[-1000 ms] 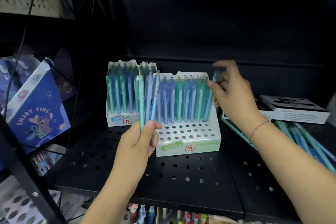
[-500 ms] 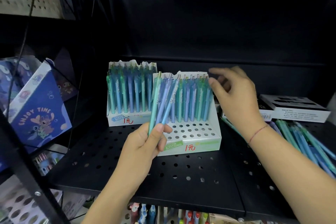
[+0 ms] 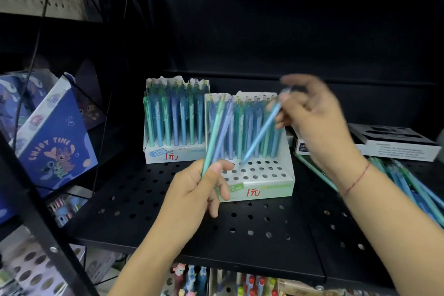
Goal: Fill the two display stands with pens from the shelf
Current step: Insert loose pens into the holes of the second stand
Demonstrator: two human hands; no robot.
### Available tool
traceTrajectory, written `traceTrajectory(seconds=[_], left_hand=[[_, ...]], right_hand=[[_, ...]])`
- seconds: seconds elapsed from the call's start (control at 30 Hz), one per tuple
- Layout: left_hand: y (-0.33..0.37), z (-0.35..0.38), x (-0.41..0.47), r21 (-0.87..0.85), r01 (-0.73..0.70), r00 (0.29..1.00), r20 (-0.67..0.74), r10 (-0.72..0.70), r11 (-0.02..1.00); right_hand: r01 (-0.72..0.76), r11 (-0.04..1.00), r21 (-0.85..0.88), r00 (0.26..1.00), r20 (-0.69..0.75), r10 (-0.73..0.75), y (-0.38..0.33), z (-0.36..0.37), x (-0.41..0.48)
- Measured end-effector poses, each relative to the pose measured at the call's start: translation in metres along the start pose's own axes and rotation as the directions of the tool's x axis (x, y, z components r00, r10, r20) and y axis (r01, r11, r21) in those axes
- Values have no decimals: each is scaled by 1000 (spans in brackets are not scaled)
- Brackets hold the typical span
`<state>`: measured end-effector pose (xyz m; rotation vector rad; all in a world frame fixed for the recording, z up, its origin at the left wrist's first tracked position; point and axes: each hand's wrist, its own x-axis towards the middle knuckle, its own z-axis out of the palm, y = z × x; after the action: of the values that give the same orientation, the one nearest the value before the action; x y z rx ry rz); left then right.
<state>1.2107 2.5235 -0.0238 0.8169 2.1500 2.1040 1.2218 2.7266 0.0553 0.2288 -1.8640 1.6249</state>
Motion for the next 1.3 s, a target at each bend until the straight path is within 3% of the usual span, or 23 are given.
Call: traceTrajectory(seconds=[0.1, 0.3, 0.67, 1.17, 1.3], left_hand=[[-1, 0, 1, -3, 10, 1000, -21, -10, 1000], [0, 2, 2, 24, 27, 999, -26, -27, 999], [-3, -1, 2, -14, 17, 999, -29, -18, 1000], [-4, -1, 1, 8, 27, 999, -26, -27, 1000], [-5, -1, 1, 3, 30, 999, -16, -30, 1000]], right_hand=[[108, 950, -292, 969, -183, -166, 0, -21, 10], [114, 819, -562, 976, -91, -198, 10, -21, 9], [139, 749, -648, 972, -55, -227, 5, -17, 5], [145, 769, -623, 969, -67, -237, 10, -18, 7], [115, 774, -623, 986, -20, -163, 14, -17, 7]])
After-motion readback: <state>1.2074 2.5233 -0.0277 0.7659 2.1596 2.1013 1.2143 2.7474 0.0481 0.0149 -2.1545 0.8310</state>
